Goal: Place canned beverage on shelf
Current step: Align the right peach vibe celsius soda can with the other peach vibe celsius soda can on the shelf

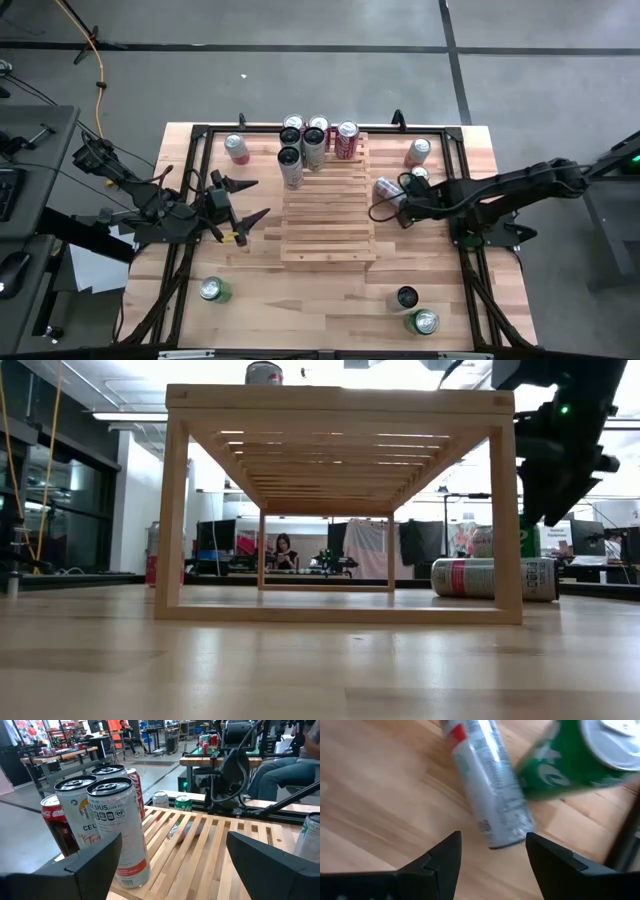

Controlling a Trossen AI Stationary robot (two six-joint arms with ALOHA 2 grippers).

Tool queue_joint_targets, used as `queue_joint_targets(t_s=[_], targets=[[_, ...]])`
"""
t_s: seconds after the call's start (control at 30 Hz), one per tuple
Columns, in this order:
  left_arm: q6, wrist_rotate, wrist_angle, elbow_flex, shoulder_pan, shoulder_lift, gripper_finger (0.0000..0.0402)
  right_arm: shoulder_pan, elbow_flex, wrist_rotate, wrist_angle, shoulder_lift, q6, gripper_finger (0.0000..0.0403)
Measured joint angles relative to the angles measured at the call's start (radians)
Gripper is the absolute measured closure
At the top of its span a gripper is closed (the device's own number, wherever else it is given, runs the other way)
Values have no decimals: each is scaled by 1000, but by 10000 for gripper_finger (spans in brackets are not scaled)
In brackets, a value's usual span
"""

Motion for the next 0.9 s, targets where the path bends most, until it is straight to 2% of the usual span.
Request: queue_joint_targets(t_s=[0.27, 0.53, 0.77, 0.9], targets=[[-4, 1, 0, 0, 0, 0, 51, -51, -18, -14, 102, 0, -144, 196], [-4, 1, -1, 0, 0, 0, 51, -95, -18, -126, 139, 0, -327, 196], [-4, 1, -1, 0, 0, 0, 51, -95, -19, -45, 142, 0, -363, 196], [-5, 1, -6, 0, 0, 0, 51, -95, -19, -36, 141, 0, -371, 191]])
